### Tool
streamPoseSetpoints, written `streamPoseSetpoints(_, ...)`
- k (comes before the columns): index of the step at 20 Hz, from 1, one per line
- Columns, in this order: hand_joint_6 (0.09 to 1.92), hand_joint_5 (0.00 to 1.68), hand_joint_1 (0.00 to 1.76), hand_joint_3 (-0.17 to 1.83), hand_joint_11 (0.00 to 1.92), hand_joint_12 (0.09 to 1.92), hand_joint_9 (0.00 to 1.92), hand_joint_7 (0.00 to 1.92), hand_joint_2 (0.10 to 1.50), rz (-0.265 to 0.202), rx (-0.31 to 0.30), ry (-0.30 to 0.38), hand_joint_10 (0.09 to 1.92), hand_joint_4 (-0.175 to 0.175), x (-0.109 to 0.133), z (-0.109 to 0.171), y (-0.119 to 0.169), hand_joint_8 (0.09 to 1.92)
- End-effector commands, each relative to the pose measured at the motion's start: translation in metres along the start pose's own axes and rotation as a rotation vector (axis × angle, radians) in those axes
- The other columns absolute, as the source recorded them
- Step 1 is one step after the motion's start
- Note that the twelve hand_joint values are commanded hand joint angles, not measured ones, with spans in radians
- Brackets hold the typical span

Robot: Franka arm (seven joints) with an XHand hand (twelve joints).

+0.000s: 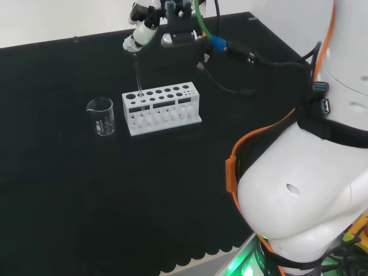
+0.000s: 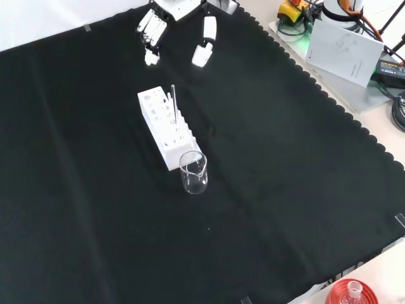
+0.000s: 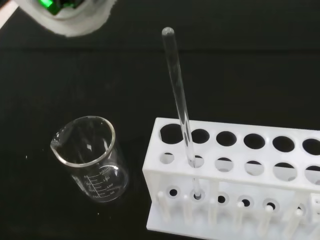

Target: Take the glass rod from the white test tube rack.

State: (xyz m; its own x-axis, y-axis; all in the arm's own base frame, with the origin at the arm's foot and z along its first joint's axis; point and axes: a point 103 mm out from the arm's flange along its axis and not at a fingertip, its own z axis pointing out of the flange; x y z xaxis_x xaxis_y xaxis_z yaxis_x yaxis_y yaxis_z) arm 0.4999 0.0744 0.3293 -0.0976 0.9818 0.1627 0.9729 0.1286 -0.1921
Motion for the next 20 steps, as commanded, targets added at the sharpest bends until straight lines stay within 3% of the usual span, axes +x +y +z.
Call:
streamPoseSetpoints(1,0.22,0.43,0.83,0.49,0.31,1.39,0.47,0.46,0.63,-0.006,0.047,-0.004,0.89,-0.175,-0.002,0.015,0.008,0.85)
streamPoseSetpoints(12,0.25,0.46,0.83,0.5,0.33,1.39,0.5,0.47,0.62,-0.003,0.102,-0.001,0.89,-0.175,-0.011,0.036,0.017,0.85)
streamPoseSetpoints(20,0.36,0.47,0.83,0.53,0.41,1.36,0.6,0.55,0.61,-0.001,0.121,-0.018,0.85,-0.175,-0.01,0.047,0.024,0.83)
